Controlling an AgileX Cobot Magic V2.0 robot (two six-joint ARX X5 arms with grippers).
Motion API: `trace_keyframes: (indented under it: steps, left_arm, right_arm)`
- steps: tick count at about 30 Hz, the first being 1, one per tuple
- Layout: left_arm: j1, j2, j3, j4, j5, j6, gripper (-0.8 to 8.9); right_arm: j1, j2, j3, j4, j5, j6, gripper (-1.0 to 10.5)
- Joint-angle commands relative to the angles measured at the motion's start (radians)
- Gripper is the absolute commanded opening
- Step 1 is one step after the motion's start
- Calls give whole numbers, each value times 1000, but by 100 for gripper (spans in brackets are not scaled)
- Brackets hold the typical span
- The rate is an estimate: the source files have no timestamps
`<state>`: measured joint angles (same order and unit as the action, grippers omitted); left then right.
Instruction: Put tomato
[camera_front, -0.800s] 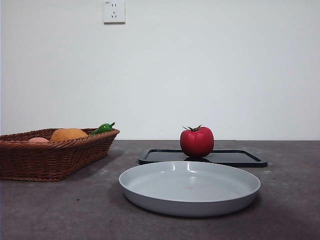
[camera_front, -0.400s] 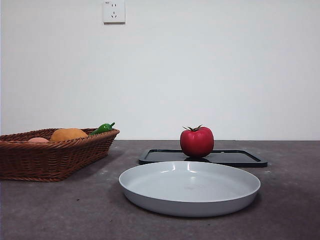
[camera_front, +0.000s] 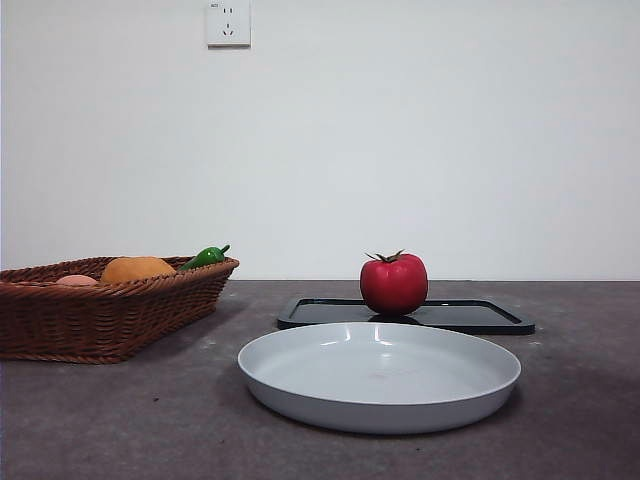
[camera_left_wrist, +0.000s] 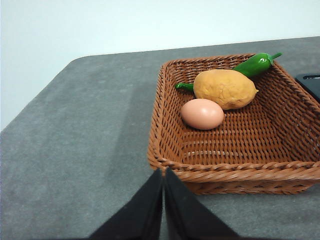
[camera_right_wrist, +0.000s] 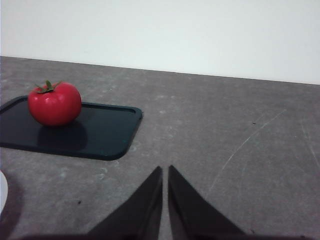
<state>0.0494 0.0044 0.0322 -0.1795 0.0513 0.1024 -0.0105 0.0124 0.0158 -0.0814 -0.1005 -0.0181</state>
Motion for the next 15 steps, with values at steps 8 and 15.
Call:
trace_keyframes:
  steps: [8, 15]
  left_arm:
    - [2, -1, -20, -8, 0, -8, 8]
    - [2, -2, -20, -8, 0, -8, 8]
  right_arm:
    - [-1, -9, -5, -86, 3, 37, 8]
    - [-1, -9, -5, -74, 4, 37, 8]
